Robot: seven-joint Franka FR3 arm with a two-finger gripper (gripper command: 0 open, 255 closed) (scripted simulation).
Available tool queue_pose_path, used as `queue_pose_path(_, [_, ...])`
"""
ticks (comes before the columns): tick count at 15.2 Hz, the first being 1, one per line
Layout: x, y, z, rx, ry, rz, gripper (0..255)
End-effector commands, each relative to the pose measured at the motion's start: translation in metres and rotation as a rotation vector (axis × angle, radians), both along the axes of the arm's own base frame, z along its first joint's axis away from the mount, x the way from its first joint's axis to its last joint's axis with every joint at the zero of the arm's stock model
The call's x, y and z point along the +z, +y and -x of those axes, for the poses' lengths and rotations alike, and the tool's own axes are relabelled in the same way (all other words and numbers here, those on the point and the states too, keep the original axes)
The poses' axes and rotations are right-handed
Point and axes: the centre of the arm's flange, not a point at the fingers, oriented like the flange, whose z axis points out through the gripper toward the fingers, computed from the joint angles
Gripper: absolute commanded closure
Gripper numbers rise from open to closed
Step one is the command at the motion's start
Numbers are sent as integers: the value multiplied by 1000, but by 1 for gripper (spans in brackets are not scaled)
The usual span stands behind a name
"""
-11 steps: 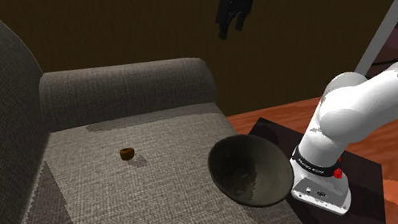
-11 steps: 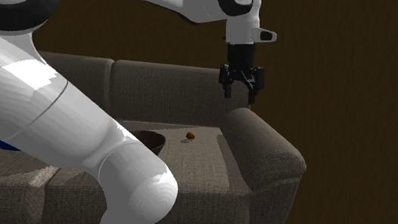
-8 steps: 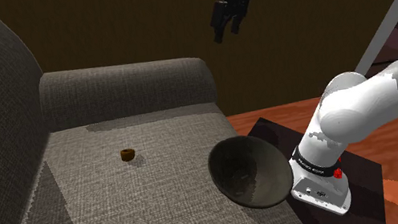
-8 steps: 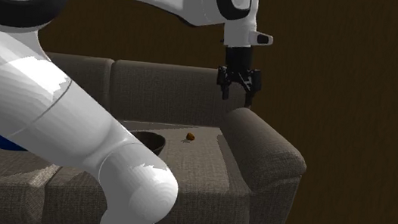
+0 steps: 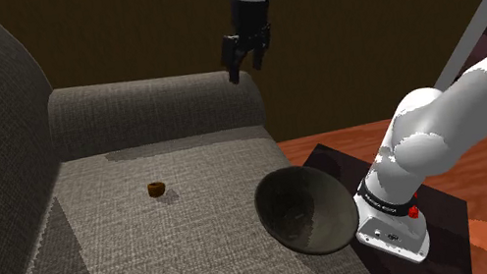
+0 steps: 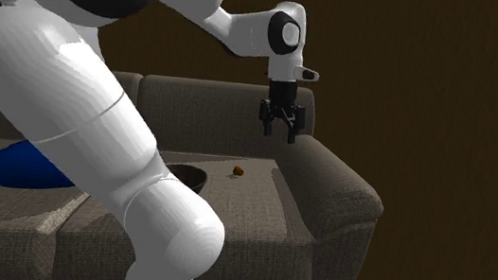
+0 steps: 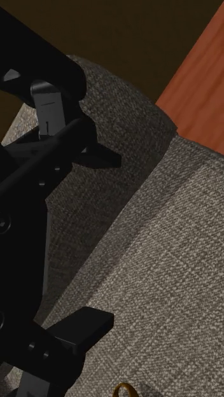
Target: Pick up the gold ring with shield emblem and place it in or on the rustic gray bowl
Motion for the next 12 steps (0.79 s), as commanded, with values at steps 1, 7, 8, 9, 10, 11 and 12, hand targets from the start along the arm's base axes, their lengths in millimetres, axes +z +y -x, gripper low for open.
queue_pose_path(1, [-12, 20, -12, 4, 18, -4, 0])
queue_pose_path(7, [-54, 82, -42, 18, 71, -12, 0])
queue_pose_path(8, [-62, 93, -47, 21, 80, -14, 0])
queue_pose_path(9, [-69, 103, -51, 23, 89, -15, 0])
queue_pose_path(10, [-76, 114, -56, 25, 98, -17, 0])
queue_pose_path(11, [-83, 124, -60, 28, 106, -18, 0])
queue_pose_path(12, [-90, 135, -65, 30, 115, -19, 0])
